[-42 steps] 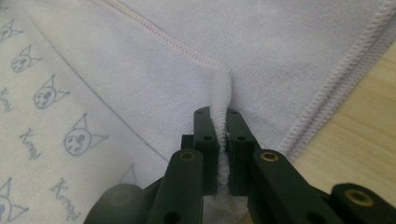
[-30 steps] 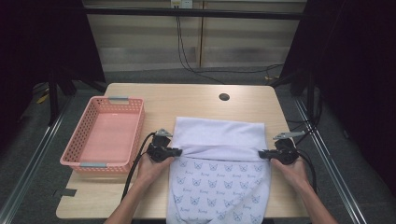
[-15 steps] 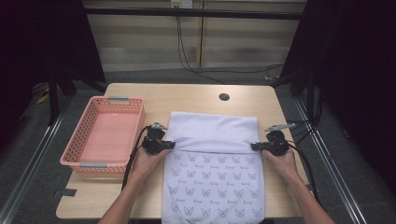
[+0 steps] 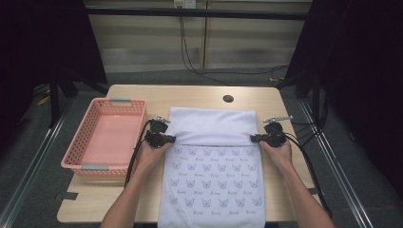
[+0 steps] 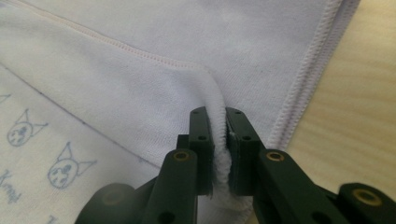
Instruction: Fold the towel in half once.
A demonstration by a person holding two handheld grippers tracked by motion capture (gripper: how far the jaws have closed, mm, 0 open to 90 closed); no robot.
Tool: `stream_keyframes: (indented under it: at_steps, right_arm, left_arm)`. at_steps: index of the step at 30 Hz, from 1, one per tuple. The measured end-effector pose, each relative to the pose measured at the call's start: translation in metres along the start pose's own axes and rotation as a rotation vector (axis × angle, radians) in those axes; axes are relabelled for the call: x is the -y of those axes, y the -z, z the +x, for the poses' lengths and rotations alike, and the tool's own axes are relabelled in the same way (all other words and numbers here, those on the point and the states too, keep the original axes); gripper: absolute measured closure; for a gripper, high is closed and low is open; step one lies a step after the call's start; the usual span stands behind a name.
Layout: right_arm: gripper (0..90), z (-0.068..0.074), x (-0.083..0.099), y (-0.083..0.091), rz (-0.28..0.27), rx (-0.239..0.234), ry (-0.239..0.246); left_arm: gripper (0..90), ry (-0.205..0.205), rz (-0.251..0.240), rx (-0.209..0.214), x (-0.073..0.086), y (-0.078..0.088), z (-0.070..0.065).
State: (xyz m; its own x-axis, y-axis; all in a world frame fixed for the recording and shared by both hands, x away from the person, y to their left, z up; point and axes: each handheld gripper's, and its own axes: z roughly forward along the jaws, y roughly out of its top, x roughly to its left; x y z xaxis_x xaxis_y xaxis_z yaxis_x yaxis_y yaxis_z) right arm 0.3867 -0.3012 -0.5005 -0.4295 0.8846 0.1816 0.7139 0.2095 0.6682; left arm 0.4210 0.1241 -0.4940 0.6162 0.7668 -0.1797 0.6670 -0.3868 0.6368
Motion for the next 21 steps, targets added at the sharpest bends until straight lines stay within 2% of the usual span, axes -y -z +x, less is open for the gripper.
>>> stream_keyframes:
  at_steps: [5,11,13,16,18,19,21]
  right_arm:
    - [82.5,-0.009,-0.012,-0.008,0.001,0.032,-0.010]
    - [82.8,-0.017,-0.028,-0.021,0.006,0.092,-0.035]
    - [82.8,-0.018,-0.033,-0.024,0.006,0.107,-0.042]
    - [84.3,-0.022,-0.036,-0.020,-0.024,0.071,-0.057]
    - [84.8,-0.025,-0.040,-0.009,-0.064,0.038,-0.060]
    - [84.9,-0.027,-0.044,0.001,-0.101,0.013,-0.057]
    - [85.1,-0.027,-0.052,0.018,-0.155,-0.023,-0.056]
  left_arm:
    - [86.9,0.006,-0.003,-0.003,-0.009,-0.007,0.003]
    - [86.9,0.050,-0.028,0.011,-0.019,-0.018,0.010]
    - [86.9,0.045,-0.005,0.009,-0.023,-0.018,0.012]
    - [87.0,0.068,-0.027,0.037,-0.024,-0.015,0.012]
    - [87.0,0.066,-0.078,0.072,-0.027,-0.005,0.012]
    - [87.0,0.061,-0.099,0.072,-0.029,-0.001,0.010]
    - [87.0,0.077,-0.162,0.106,-0.037,0.014,0.008]
